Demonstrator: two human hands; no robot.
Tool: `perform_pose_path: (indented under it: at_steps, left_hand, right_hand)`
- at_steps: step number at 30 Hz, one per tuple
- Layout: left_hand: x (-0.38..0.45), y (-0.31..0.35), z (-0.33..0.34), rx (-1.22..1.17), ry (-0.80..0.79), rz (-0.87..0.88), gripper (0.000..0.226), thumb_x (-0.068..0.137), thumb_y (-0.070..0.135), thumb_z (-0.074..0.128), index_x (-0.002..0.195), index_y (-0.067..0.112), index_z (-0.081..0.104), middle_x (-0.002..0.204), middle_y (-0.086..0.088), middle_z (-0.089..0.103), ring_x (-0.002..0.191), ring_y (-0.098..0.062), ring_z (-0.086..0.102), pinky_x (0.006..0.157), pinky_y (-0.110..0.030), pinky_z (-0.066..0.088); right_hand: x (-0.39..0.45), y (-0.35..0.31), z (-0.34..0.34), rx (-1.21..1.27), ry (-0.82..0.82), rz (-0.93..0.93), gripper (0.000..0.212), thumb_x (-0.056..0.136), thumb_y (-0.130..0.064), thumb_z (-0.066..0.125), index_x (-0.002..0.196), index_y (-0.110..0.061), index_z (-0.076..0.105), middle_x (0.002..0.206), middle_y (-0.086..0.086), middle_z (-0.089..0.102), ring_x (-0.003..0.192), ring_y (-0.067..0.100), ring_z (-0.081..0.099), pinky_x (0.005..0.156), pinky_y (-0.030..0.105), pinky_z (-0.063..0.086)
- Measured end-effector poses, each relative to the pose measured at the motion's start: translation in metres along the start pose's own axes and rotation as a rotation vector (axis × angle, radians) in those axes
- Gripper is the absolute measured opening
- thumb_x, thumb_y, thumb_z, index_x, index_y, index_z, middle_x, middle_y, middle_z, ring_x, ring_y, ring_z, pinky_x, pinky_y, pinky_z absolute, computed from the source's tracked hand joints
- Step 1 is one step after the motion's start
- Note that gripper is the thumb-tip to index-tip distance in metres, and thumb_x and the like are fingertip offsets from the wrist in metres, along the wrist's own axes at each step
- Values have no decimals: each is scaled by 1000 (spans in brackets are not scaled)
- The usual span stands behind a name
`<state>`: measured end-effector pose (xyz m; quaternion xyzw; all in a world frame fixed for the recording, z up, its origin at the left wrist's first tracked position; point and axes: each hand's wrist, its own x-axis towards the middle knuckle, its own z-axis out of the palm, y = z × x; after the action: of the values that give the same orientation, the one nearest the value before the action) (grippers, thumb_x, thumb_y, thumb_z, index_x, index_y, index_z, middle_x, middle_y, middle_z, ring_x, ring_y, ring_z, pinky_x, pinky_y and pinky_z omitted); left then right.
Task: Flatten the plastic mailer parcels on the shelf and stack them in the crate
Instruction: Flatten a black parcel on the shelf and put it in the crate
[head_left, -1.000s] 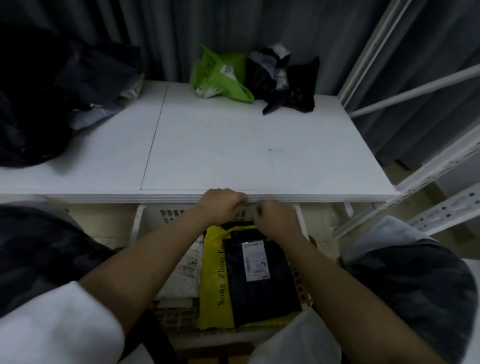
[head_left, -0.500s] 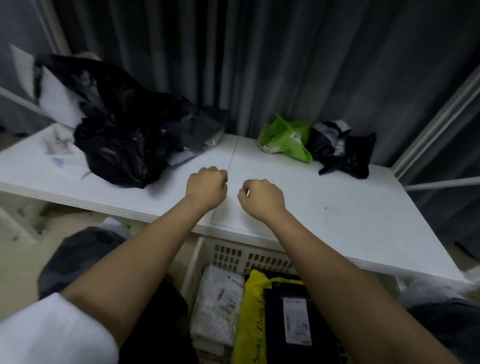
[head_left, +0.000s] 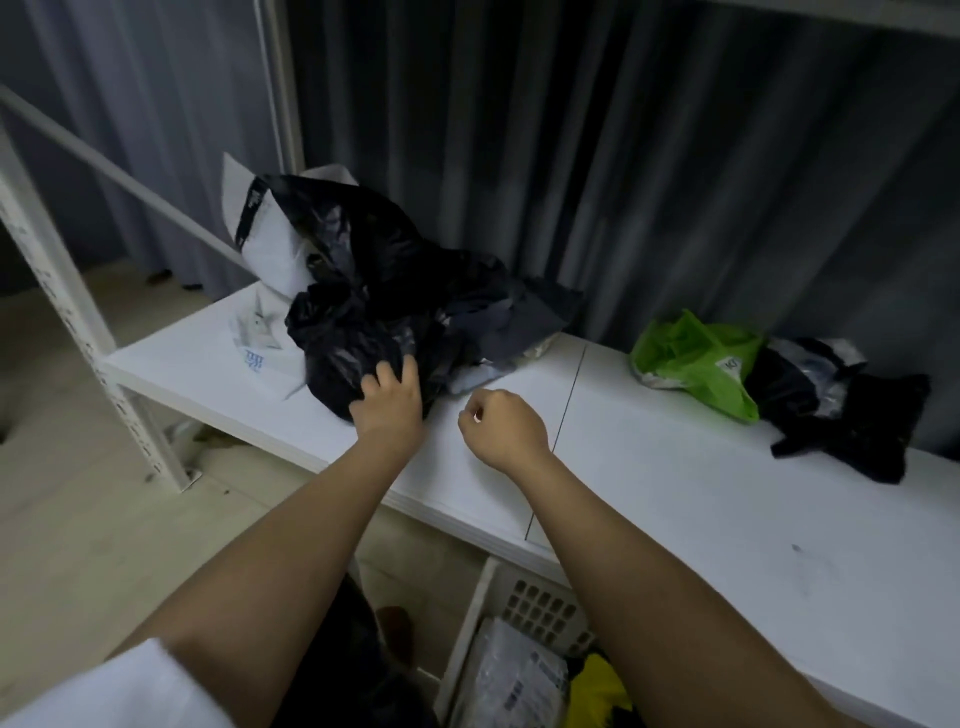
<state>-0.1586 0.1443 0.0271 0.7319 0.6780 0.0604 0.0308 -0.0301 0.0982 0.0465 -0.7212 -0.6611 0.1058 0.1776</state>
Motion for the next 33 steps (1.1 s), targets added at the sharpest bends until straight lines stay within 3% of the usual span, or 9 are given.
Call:
perform_pose_path:
  at_steps: [4,10,14,16,21,24,26,28,33]
  left_hand:
    - [0,-2,-9,-112,64,48,53,90,7,54,137,7,28,128,-15,42,115,-33,46,78,-36,46]
    - [-10,3,-41,-208,269,132,44,92,4,45,136,10,36,123,-14,45,107,-34,49,64,-35,36]
    - [-27,14,-68,-265,388,215,37,95,6,42,132,11,43,119,-14,48,100,-33,51,61,-36,36]
    - [-33,21,-79,-316,416,269,34,96,9,41,130,12,47,115,-12,51,96,-32,53,61,-35,35]
    - [-57,44,-104,-500,399,408,31,98,12,39,126,16,52,111,-7,54,95,-27,55,68,-35,42]
    - [-68,62,-113,-745,264,541,24,98,12,44,118,17,56,111,-1,58,101,-18,56,87,-33,45]
    - [-75,74,-115,-913,195,555,21,97,10,49,116,15,56,111,0,61,105,-16,57,91,-29,45]
    - [-83,88,-116,-999,146,532,18,94,9,55,111,16,55,106,2,61,103,-14,58,88,-25,44]
    - [-87,102,-121,-662,260,506,17,86,1,52,92,15,58,98,-5,53,93,-27,55,75,-35,43]
  right_hand:
    - [0,11,5,137,-21,51,25,94,-29,49,109,-17,65,113,2,64,103,22,59,78,30,47]
    - [-12,19,-10,548,-2,134,48,95,-28,54,141,-23,42,140,0,48,122,19,51,88,24,41]
    - [-28,26,-34,671,118,148,58,94,-25,57,146,-28,32,147,-1,37,130,19,42,101,30,41]
    - [-35,30,-47,709,194,152,65,92,-22,60,148,-28,27,149,-1,33,133,20,38,101,27,36]
    - [-59,49,-86,755,413,310,91,83,-25,73,152,-25,13,157,4,17,142,24,22,115,36,25]
    - [-82,63,-115,951,518,302,62,87,-18,68,141,-18,37,132,3,49,121,21,48,99,30,39]
    - [-96,71,-132,921,585,306,34,91,-15,64,122,-15,51,105,-5,54,102,16,53,86,25,41]
    - [-113,86,-151,821,669,299,16,92,-17,63,106,-13,57,95,-4,57,95,18,56,79,25,41]
    - [-138,115,-192,600,765,303,12,92,-22,62,94,-10,60,86,-1,61,86,21,59,73,28,43]
